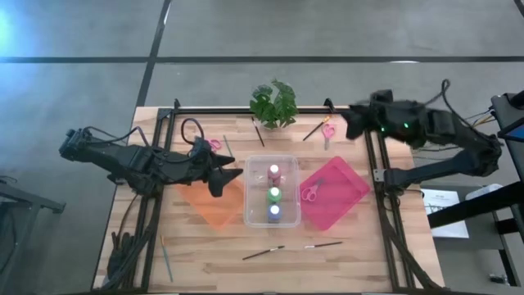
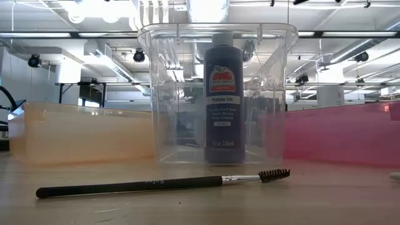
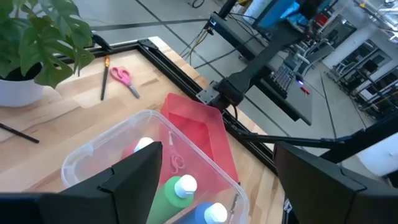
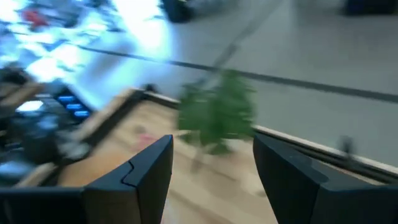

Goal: Pick & Place Paint Supplies
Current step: Put the right scissors into the pink bin

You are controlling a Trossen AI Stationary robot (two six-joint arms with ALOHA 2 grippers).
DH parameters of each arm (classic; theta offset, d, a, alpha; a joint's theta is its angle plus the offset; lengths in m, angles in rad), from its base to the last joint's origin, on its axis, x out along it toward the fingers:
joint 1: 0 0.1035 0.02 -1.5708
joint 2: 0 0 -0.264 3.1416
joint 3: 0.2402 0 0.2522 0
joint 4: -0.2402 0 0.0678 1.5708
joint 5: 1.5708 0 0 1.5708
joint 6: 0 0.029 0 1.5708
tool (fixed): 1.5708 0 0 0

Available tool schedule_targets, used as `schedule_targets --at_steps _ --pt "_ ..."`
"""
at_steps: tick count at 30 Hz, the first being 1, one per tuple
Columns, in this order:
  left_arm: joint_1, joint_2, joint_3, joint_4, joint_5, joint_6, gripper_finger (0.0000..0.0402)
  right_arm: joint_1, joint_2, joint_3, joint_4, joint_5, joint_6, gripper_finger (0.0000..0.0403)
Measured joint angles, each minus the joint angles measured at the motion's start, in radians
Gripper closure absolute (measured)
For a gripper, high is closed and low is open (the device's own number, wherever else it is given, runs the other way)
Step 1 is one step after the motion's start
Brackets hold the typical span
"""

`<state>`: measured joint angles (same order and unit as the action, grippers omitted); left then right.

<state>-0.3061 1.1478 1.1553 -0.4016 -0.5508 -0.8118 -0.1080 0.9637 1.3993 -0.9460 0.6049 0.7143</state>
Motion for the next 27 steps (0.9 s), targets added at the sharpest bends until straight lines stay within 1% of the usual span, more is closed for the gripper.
schedule_targets --at_steps 3,6,8,10,11,13,15,18,22,27 --pt "0.0 0.0 0.0 0.0 -0.009 0.0 0.0085 -0.137 0.08 0.12 -0.203 -0.016 0.067 0.0186" --pt "0.0 0.0 0.0 0.0 -0.011 0.0 0.0085 -0.302 0.161 0.199 -0.352 -0.088 0.071 0.0186" --pt "0.0 0.0 0.0 0.0 -0.011 0.0 0.0085 -0.411 0.208 0.218 -0.395 -0.168 0.039 0.0186" --pt "0.0 0.0 0.0 0.0 -0.011 0.0 0.0085 -0.502 0.255 0.213 -0.402 -0.244 -0.019 0.0186" --pt "0.0 0.0 0.0 0.0 -0.011 0.0 0.0085 -0.54 0.282 0.207 -0.402 -0.266 -0.043 0.0186" --pt "0.001 0.0 0.0 0.0 -0.011 -0.004 0.0085 -0.597 0.332 0.193 -0.408 -0.272 -0.068 0.0186" --pt "0.001 0.0 0.0 0.0 -0.011 -0.015 0.0085 -0.638 0.381 0.184 -0.409 -0.282 -0.075 0.0186" --pt "0.001 0.0 0.0 0.0 -0.017 -0.024 0.0085 -0.679 0.455 0.158 -0.403 -0.333 -0.086 0.0186" --pt "0.001 0.0 0.0 0.0 -0.038 -0.028 0.0085 -0.686 0.537 0.084 -0.351 -0.368 -0.094 0.0186" --pt "0.001 0.0 0.0 0.0 -0.049 -0.034 0.0085 -0.684 0.608 -0.04 -0.251 -0.41 -0.087 0.0186"
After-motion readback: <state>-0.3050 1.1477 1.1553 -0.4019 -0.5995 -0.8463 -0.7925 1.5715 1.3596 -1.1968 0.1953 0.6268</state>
